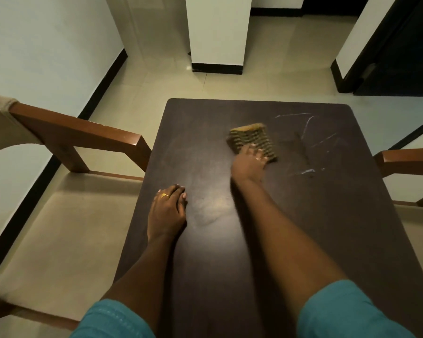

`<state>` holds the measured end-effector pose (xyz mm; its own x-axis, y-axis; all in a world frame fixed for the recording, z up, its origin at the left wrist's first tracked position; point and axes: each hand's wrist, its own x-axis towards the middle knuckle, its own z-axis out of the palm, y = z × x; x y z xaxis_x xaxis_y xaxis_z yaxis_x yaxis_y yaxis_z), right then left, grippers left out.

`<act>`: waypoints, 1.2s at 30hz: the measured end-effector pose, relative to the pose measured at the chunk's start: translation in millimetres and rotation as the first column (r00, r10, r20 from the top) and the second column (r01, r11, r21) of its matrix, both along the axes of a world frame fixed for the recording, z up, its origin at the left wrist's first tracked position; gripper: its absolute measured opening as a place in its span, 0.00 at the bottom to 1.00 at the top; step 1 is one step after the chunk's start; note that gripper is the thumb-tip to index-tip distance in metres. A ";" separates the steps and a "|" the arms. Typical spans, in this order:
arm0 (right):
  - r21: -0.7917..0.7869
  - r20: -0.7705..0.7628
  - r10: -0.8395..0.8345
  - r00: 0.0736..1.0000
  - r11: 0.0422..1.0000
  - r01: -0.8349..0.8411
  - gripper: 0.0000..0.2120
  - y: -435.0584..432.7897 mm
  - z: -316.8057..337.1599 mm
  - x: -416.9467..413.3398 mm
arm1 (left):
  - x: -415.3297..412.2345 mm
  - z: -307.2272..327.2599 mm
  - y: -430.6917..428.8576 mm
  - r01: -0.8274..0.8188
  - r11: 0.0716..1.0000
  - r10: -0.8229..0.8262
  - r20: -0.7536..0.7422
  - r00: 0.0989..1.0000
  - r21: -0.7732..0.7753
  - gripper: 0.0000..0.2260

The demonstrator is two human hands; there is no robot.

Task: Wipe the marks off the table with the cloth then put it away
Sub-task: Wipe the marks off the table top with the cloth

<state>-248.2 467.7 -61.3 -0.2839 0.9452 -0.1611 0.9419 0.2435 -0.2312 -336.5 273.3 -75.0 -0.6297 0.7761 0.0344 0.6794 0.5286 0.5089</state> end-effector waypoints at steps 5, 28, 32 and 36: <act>-0.025 -0.024 0.517 0.856 0.855 -0.517 0.24 -83.7 -4.6 -48.7 | 3.9 8.3 -2.9 -0.120 0.993 0.119 0.016 0.993 0.018 0.16; -0.037 0.116 -0.235 0.965 0.970 0.240 0.23 5.2 22.7 236.5 | 83.2 28.1 -7.3 -0.084 0.953 0.094 0.018 0.995 -0.290 0.18; -0.097 0.059 -0.286 0.956 0.952 0.291 0.23 -15.8 19.1 210.2 | 123.6 28.6 9.3 -0.028 0.966 0.029 0.002 1.000 -0.256 0.19; 0.037 -0.006 0.040 0.999 0.999 -0.040 0.21 -46.7 16.5 170.3 | 158.3 26.5 29.8 0.002 0.981 -0.007 -0.024 1.000 -0.194 0.19</act>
<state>-77.9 421.0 -44.8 -0.3223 0.9384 -0.1244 0.9298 0.2892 -0.2276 -178.2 303.1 -48.5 -0.6269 0.7724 -0.1016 0.6930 0.6124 0.3805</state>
